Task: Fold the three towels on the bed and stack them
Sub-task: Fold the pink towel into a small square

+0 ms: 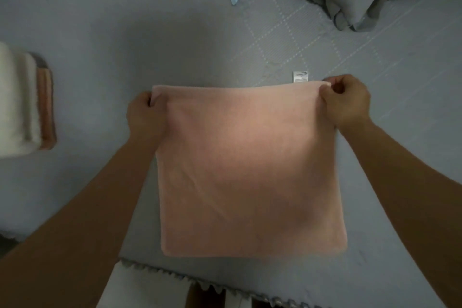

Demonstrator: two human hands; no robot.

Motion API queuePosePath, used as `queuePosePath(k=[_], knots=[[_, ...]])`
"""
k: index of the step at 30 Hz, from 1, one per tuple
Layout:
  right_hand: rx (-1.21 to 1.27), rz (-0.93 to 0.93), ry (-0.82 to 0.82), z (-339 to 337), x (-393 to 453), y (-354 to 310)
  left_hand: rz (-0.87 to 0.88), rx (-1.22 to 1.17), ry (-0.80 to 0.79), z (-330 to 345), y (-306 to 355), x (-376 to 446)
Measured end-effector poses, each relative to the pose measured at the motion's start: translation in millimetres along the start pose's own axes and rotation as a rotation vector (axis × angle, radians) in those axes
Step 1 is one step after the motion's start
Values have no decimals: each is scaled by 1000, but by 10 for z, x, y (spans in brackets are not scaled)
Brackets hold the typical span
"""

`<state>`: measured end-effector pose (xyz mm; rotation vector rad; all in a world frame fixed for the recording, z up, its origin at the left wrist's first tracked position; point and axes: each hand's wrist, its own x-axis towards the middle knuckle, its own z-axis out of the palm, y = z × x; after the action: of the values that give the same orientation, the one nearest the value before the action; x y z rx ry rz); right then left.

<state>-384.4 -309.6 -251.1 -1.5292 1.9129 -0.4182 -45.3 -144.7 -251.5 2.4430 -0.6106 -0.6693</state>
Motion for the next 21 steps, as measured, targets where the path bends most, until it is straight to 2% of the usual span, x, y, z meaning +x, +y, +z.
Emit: queuePosePath(k=[2,7,13,17,21], knots=[[-39,30,-48,49,6,76,-45,59,-77,59,-56,-6],[90,49,65,-49,-70,52,-14,44,41,18,-91,-163],[-40,47,-27,-17,-130,239,-18,118,2,57,-222,-230],[52,91,-2,12,-123,197,-66,18,55,85,-255,-284],[-8,-74,-75,-44,-142,113,78,-86,77,30,-206,-307]])
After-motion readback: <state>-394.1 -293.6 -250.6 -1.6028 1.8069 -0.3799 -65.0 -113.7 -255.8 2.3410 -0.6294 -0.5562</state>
